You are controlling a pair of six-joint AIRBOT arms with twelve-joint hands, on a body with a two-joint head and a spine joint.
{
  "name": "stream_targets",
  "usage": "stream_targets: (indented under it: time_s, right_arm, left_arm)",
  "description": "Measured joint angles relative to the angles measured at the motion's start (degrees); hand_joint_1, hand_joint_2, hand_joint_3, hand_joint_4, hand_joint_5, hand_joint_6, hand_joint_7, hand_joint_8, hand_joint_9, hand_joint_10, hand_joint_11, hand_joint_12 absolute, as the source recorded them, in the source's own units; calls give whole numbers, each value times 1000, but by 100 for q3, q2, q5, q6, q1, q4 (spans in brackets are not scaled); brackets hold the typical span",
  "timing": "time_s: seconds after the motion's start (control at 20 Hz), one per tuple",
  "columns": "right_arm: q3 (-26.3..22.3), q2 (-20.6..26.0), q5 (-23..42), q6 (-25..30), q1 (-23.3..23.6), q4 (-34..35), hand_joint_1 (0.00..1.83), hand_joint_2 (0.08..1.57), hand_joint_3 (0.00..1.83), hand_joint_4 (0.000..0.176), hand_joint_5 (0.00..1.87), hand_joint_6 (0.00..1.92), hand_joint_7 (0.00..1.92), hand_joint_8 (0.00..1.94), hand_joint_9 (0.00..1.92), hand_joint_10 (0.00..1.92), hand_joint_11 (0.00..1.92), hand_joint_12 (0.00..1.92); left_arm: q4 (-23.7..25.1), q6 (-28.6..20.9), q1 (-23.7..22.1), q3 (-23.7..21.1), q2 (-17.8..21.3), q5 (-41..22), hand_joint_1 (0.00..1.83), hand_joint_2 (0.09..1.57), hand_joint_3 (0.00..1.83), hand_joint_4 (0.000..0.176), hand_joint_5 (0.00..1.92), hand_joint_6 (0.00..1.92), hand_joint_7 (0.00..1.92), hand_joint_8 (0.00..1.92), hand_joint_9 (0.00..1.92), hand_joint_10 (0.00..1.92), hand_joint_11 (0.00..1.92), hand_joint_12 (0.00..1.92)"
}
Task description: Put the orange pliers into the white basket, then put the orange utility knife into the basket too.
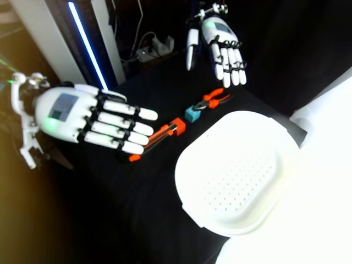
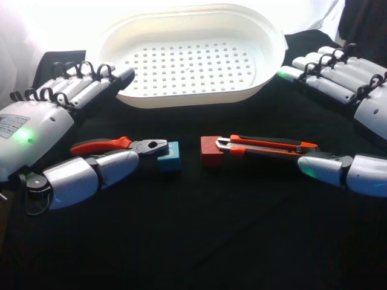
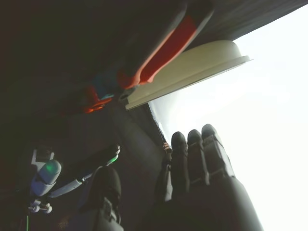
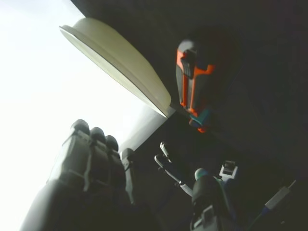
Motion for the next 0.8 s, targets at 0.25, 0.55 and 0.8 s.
stream_targets:
  time_s: [0.25,0.55,0.8]
  right_arm:
    - [0,11,0,0,0,31,433,1260,10,34,0,0,0,0,0,0,0,0]
    - [0,-2,0,0,0,31,346,1267,4,37,0,0,0,0,0,0,0,0]
    - [4,-13,0,0,0,35,322,1263,0,29,0,0,0,0,0,0,0,0]
  left_arm:
    - [-63,0,2,0,-11,37,455,1288,0,43,54,11,137,38,154,99,0,1031]
    - [-313,-26,0,251,-317,507,559,1291,1,0,180,7,229,8,45,454,0,1038]
    - [-704,-17,-205,634,-623,1080,594,1327,2,0,183,2,201,4,80,286,0,946]
